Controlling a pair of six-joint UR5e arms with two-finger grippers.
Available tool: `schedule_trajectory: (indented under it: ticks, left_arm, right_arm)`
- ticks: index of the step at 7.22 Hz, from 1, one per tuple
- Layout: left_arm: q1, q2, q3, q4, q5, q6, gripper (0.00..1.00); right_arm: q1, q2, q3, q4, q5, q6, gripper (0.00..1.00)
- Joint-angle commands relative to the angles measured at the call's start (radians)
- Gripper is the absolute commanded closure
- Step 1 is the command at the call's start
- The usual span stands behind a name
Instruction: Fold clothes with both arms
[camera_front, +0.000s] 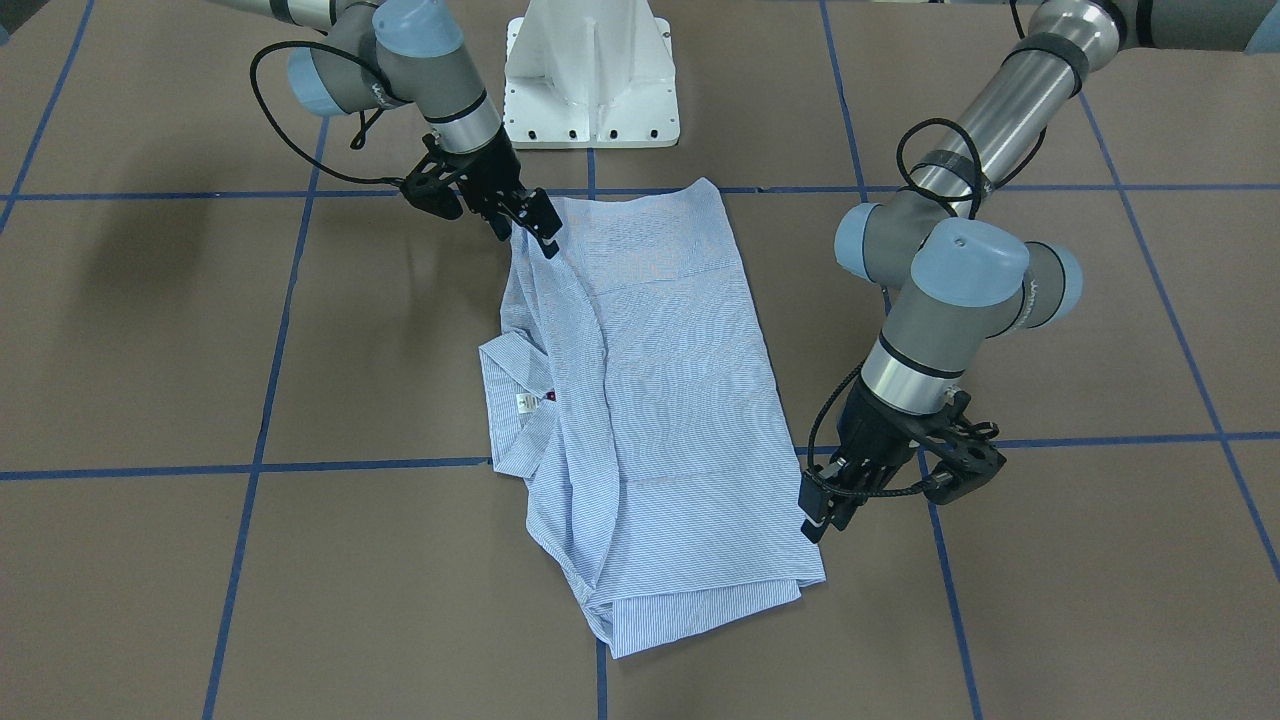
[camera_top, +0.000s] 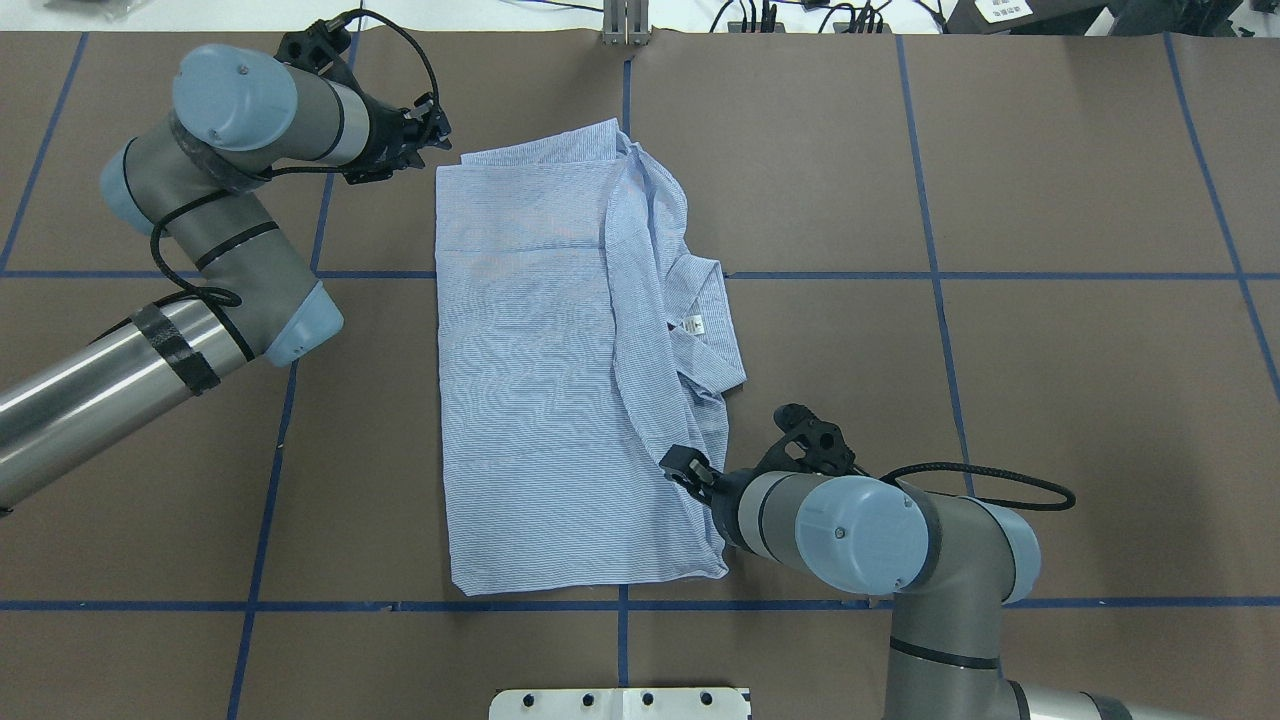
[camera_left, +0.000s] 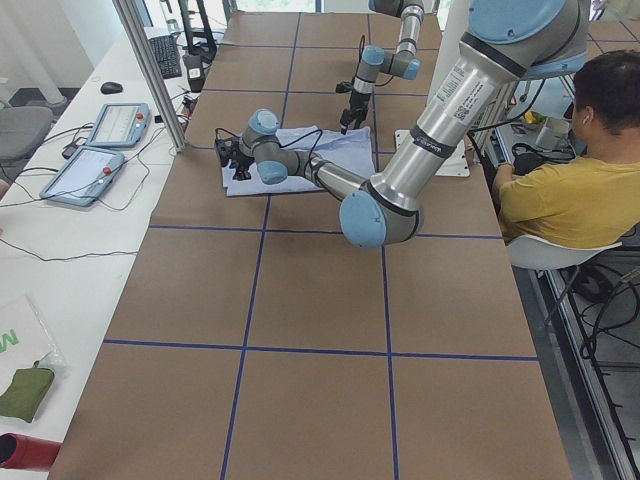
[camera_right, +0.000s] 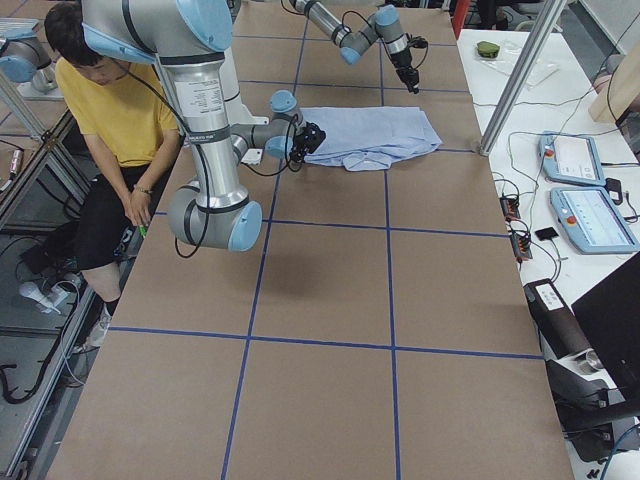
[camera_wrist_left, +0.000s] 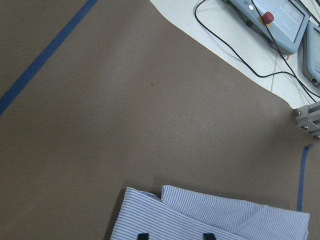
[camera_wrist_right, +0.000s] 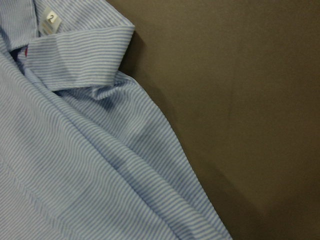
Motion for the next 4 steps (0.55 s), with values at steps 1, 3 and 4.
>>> schedule_trajectory:
  ticks: [1, 3, 4]
  left_arm:
    - [0.000, -0.002, -0.002, 0.000, 0.000, 0.000, 0.53]
    - [0.000, 0.000, -0.002, 0.000, 0.000, 0.000, 0.53]
    - [0.000, 0.000, -0.002, 0.000, -0.002, 0.000, 0.53]
  right_arm:
    - [-0.008, -0.005, 0.000, 0.000, 0.000, 0.012, 0.03]
    - [-0.022, -0.002, -0.001, 0.000, 0.000, 0.054, 0.16]
    - [-0.023, 0.000, 0.000, 0.000, 0.000, 0.054, 0.30]
